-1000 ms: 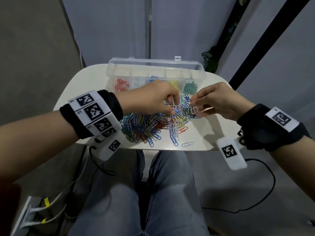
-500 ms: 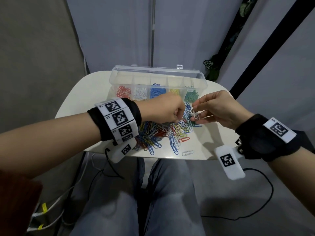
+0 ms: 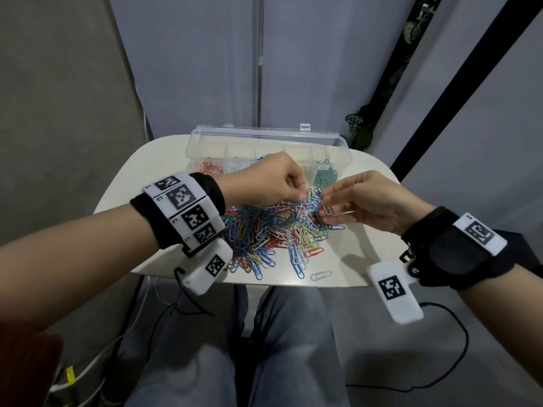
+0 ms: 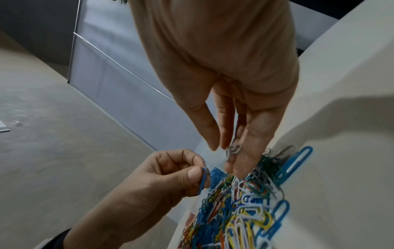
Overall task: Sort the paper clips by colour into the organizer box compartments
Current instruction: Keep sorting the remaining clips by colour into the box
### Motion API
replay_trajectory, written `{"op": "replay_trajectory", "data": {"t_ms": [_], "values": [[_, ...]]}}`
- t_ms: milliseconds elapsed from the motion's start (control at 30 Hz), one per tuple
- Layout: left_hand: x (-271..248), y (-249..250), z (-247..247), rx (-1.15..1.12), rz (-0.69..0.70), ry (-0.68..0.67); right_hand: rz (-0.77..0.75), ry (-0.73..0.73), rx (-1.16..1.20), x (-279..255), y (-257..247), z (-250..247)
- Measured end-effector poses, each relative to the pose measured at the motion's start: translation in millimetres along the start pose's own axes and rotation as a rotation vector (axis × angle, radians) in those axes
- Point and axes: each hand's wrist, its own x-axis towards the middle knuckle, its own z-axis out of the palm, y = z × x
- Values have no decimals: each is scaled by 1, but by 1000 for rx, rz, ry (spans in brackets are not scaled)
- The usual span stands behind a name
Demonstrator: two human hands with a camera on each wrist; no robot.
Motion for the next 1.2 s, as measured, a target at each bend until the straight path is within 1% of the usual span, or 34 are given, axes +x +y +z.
{"op": "replay_trajectory", "data": {"t_ms": [100,167,233,300,400,533,733,833,967,1100,1200], "values": [[0,-1,-1,94,-12,-10,-29,5,-51,1,-1,1],[-1,-1,0,199,26,7,-65,48,-128,1,-3,0],[0,3,1,247,91,14,-86,100,-178,0,-6,-2],[4,10,5,268,161,-29,-89,128,-191,0,-7,-6],[12,19,14,348,251,-135,-98,173,-240,-1,-7,-10],[22,18,25,419,237,-210,-103,193,-256,-5,-5,-16],[25,16,25,393,231,-177,-104,165,-232,-7,-1,-16],[23,14,21,321,200,-143,-107,151,-206,-5,0,-13],[19,10,10,113,137,-47,-133,153,-183,-3,-1,-10],[12,12,2,-163,39,-46,-163,128,-74,1,-1,-3],[6,13,1,-272,-1,-38,-165,80,-3,3,-3,2]]}}
